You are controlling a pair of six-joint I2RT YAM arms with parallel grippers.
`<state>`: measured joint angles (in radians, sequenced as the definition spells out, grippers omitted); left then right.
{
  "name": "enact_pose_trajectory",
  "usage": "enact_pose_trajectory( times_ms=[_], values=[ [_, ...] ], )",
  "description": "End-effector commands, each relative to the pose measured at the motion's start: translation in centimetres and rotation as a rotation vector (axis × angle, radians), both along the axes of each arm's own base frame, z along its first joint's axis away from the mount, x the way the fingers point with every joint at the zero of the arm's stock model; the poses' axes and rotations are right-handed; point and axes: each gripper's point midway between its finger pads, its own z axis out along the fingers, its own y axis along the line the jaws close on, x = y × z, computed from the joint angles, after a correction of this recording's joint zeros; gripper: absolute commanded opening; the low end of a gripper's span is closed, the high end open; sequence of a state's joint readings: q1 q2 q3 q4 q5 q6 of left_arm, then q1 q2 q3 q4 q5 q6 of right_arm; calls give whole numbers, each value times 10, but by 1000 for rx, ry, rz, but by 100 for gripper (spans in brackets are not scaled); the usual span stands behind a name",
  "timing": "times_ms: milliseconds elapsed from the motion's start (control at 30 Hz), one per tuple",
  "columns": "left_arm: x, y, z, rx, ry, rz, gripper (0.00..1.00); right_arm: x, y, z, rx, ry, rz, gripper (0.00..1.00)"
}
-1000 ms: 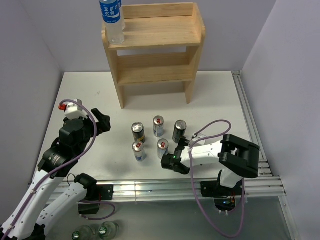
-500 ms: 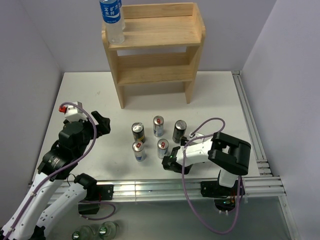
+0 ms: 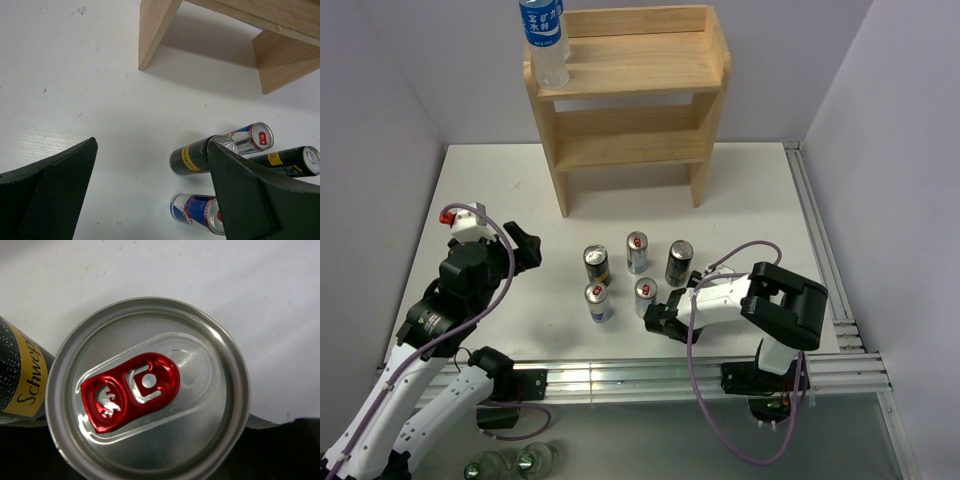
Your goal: Place and organize the beverage onto the shelf
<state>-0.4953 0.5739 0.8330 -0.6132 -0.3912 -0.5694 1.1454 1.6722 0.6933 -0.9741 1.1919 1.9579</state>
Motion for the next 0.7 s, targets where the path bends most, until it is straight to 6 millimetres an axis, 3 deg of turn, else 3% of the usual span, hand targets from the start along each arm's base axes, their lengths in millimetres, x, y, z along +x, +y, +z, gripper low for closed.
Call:
enact_pose_trajectory(
  times_ms=[0, 167, 500, 533, 567, 633, 667],
  values=[
    [5, 1, 8, -12, -18, 24, 99, 7, 8, 25, 80, -67, -6, 0],
    [12, -5, 16, -54, -38, 28, 99, 0, 7, 73, 69, -51, 40, 0],
    [29, -15, 43, -114, -97, 36, 99, -2, 15, 202, 110, -28, 199, 0],
    [30, -15, 45, -118, -103, 39, 99, 0, 19, 212, 106, -32, 222, 0],
    [33, -16, 45, -115, -102, 40, 99, 6, 34, 233, 174, -72, 252, 0],
    [36, -18, 52, -121, -119, 40, 99, 12, 42, 257, 103, -49, 343, 0],
    [38, -18, 55, -118, -125, 40, 99, 21, 60, 283, 191, -115, 377, 0]
  ],
)
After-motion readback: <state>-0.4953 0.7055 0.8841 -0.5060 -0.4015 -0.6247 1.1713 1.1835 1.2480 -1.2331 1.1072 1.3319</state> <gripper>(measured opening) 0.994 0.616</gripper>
